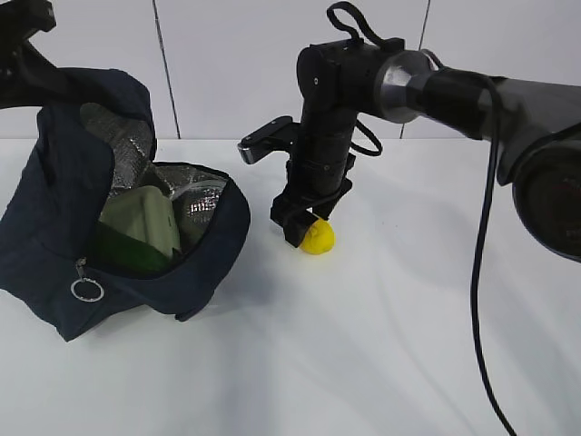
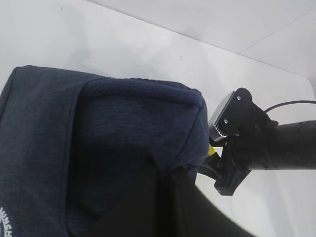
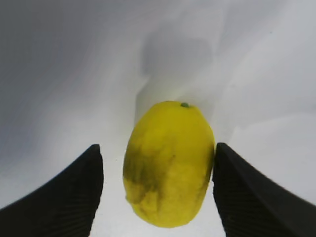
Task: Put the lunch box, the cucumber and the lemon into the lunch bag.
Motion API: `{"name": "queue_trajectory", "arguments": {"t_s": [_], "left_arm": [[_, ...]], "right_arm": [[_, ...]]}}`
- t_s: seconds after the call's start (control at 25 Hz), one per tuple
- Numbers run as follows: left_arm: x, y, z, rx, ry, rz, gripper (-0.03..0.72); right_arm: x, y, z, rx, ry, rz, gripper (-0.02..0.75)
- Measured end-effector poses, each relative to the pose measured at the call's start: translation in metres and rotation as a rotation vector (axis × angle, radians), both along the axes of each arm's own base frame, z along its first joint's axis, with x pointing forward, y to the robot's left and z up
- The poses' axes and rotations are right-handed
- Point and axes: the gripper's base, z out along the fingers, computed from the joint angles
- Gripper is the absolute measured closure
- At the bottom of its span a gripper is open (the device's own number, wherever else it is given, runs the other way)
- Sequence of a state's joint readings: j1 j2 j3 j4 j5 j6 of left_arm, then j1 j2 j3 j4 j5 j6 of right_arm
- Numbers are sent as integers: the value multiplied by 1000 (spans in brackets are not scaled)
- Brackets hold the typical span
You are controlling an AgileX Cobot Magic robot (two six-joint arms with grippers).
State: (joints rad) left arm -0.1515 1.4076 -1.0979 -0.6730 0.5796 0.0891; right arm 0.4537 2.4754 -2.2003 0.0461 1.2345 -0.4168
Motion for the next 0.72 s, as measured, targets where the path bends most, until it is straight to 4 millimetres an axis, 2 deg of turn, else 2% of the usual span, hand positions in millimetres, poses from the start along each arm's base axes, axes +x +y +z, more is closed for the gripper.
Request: {"name": "queue_trajectory", "arguments": {"t_s": [0.72], "left_arm": [[0, 0, 0, 7, -2, -2, 694]], "right_arm": [[1, -2, -1, -26, -13, 7, 213]]}}
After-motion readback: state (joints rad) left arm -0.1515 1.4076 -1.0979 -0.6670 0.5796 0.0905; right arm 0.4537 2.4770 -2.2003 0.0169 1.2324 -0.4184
